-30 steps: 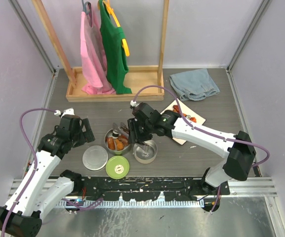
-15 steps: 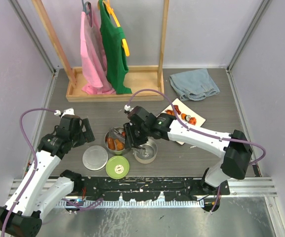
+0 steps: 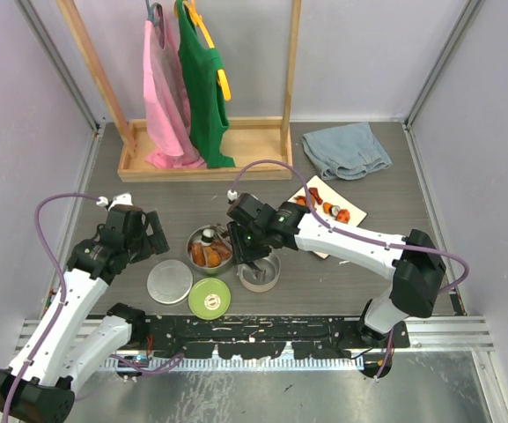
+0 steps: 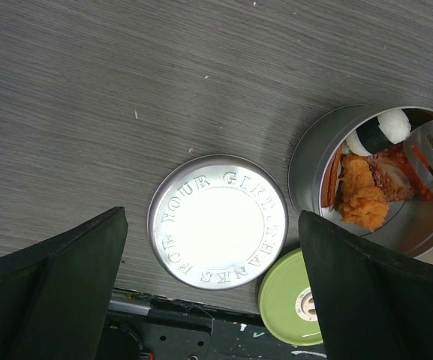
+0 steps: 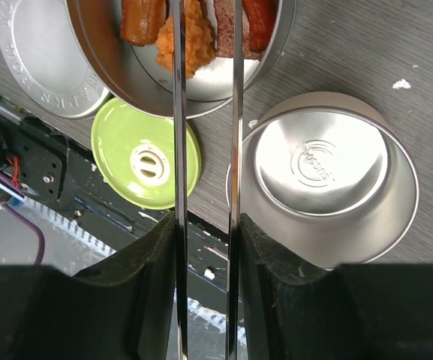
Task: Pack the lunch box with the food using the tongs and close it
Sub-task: Place the fake food in the packing box, then pick up the fake food from the plate.
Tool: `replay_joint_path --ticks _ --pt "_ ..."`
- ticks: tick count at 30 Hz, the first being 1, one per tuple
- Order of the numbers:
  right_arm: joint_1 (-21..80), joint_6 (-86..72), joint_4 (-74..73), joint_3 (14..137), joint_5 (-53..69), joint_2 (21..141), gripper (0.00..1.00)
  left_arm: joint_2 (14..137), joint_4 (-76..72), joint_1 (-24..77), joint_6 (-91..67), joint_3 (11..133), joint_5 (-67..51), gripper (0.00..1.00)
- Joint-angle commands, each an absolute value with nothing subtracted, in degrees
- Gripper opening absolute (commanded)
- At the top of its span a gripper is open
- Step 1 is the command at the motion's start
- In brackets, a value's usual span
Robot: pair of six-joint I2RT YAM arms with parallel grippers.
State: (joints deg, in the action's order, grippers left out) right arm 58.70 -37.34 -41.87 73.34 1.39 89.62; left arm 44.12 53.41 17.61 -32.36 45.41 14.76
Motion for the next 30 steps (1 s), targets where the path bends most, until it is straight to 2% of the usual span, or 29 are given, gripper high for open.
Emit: replay_joint_path --ticks 1,7,12,17,25,30 --pt "58.68 -37.74 -45.26 76.17 -2.43 88.90 0.39 43.24 51.34 17.41 -32.26 46.49 15.39 0.98" --pt "58.73 -37.23 -47.85 76.98 -1.35 87.54 0.37 43.33 51.36 17.44 -32.28 46.46 15.25 0.98" --pt "58.70 -37.10 -44.26 75.89 -0.05 82.33 0.39 43.42 51.34 17.47 -32.26 46.49 15.18 0.98" --pt "57.71 -37.14 -47.99 76.29 -6.67 75.75 0.43 43.42 51.33 17.40 -32.26 46.49 15.20 0.98" --pt "42.26 -34.74 -59.19 68.58 -10.12 62.75 0.47 43.59 51.24 17.48 -32.18 46.47 14.94 0.98" --pt "37.23 -33.19 -64.57 64.30 -9.59 59.73 0.48 43.66 51.24 17.41 -32.19 46.49 14.82 0.98"
